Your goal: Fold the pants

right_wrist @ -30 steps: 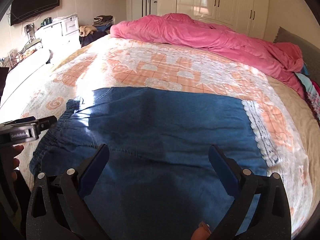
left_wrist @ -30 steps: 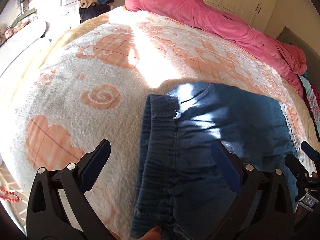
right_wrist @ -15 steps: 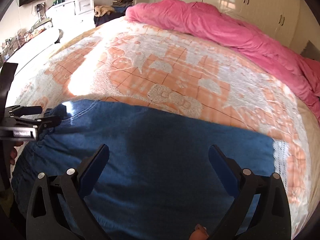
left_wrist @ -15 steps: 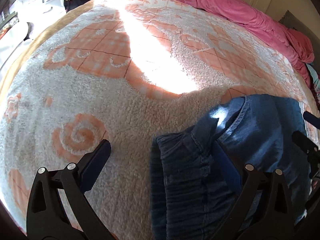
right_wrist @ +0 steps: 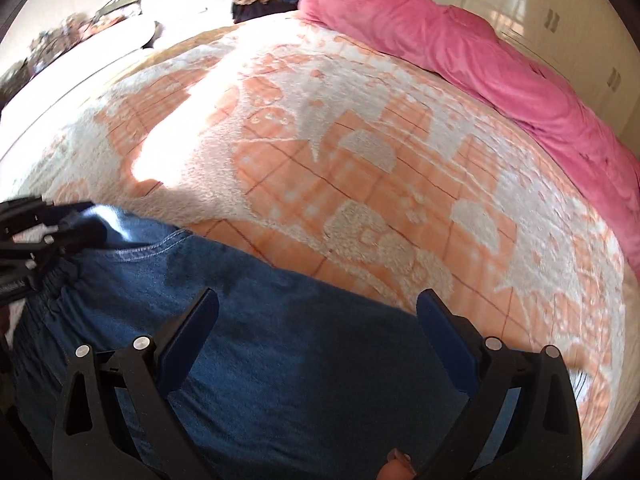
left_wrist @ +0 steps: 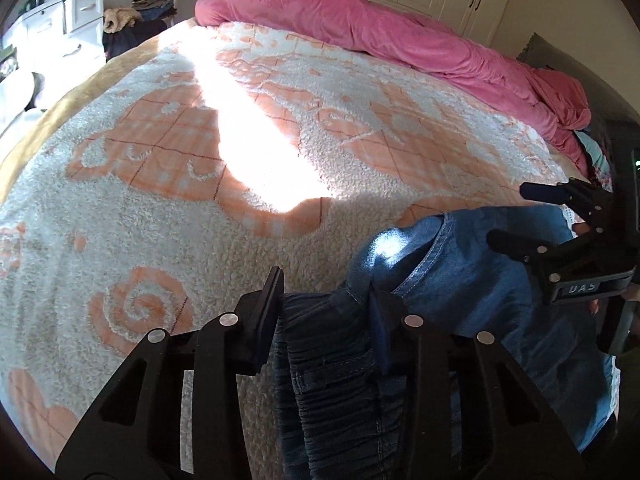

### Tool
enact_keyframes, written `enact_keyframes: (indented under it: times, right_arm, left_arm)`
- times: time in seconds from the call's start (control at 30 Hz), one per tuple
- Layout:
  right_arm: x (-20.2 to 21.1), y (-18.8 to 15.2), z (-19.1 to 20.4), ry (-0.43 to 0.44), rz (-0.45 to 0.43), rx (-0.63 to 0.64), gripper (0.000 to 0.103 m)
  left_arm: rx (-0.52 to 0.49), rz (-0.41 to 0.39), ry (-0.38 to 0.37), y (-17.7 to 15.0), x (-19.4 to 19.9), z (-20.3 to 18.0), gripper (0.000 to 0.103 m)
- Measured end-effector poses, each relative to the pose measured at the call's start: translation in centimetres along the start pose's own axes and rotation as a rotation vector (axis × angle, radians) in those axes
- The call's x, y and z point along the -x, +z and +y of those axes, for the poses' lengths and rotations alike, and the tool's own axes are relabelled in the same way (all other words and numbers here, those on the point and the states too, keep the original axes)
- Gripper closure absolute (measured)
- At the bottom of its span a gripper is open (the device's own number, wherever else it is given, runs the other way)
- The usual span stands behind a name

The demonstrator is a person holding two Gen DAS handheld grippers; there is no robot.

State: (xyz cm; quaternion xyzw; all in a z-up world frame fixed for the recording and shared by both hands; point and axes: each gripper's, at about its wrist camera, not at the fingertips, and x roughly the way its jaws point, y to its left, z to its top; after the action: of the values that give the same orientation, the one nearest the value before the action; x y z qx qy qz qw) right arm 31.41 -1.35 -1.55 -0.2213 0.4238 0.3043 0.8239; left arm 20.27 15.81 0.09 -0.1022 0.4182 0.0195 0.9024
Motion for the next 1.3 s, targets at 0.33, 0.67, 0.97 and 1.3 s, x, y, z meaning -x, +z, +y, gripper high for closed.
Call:
enact_keyframes:
  times: [0.33,0.67,0.97,1.3]
  right_arm:
    - [-1.8,0.2,5.3,0.050,0.032,0.346,0.061]
    - [3.3,-2.4,5.0,0.092,-0.118,0.115,0.093]
    - [11.3,-6.8,5.4,0.091,-0.258,-0.033,0.093]
    - [15.8,-14.1,10.8,0.121,-0.313,-0.043,0.093]
  left_arm:
    - [-0.128,-0.124,0.042,-0.9,3.0,-2.3,0.073]
    - [-0.115,-0.145,0.034,-1.8,4.2,-1.8,0.073]
    - [-0.135,-0.230,-0.027,-4.1,9.1,-3.9,0.071]
    - [-0.109,-0.238,-0.055,-9.6,12.5,-3.3,0.067]
